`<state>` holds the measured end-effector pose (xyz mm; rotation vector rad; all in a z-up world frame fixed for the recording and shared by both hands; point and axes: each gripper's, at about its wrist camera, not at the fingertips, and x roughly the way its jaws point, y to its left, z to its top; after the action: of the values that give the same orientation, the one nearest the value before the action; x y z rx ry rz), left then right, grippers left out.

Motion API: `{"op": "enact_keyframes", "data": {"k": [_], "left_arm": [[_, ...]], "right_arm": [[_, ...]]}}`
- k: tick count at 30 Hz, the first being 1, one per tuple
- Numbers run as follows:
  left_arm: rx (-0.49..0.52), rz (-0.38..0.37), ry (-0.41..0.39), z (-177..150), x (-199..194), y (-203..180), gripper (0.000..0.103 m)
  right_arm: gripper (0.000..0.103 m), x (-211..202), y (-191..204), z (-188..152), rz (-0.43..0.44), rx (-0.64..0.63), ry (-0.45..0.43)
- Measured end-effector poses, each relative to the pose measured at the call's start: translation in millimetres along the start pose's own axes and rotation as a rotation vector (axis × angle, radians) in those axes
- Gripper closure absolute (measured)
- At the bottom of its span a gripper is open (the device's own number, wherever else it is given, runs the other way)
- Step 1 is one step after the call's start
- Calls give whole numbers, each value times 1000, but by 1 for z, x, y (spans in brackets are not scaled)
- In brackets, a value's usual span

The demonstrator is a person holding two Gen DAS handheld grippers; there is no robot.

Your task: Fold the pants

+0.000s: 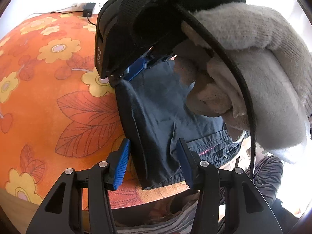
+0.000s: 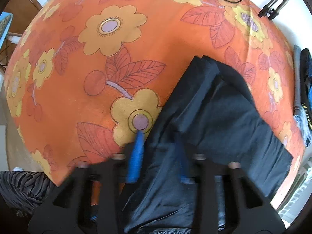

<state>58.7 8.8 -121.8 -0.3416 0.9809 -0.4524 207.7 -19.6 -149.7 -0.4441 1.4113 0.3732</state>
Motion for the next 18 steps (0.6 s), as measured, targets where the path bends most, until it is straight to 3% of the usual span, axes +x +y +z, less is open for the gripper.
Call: {"op": "enact_keyframes", "data": {"k": [2,5,7,14,15,16,17,18], "left_arm": [[4,11,-10,-1,-3,0,56],[-6,34,-19,0,-4,2,55],[-21,39,-17,2,-2,4,49],[-22,18,3,8,13,1,50],[-15,24,-6,9,15,-1,52],[-9,30,-15,9,16,-2,60],[-6,42,-16,9,18,-2,76],[-9,44,-21,10,17,-2,81]], "right_arm": [[91,-2,-2,-1,29,4,-8],[96,-8,-7,0,70,18,-28],[97,-14,-14,-2,96,25,-48],[100,-36,-35,-10,168,59,-116],[100,-37,-38,-11,168,60,-125],[100,-42,-42,-18,168,61,-132],[100,-44,-45,-18,173,66,-138],[100,-45,-43,-21,179,70,-141]]}}
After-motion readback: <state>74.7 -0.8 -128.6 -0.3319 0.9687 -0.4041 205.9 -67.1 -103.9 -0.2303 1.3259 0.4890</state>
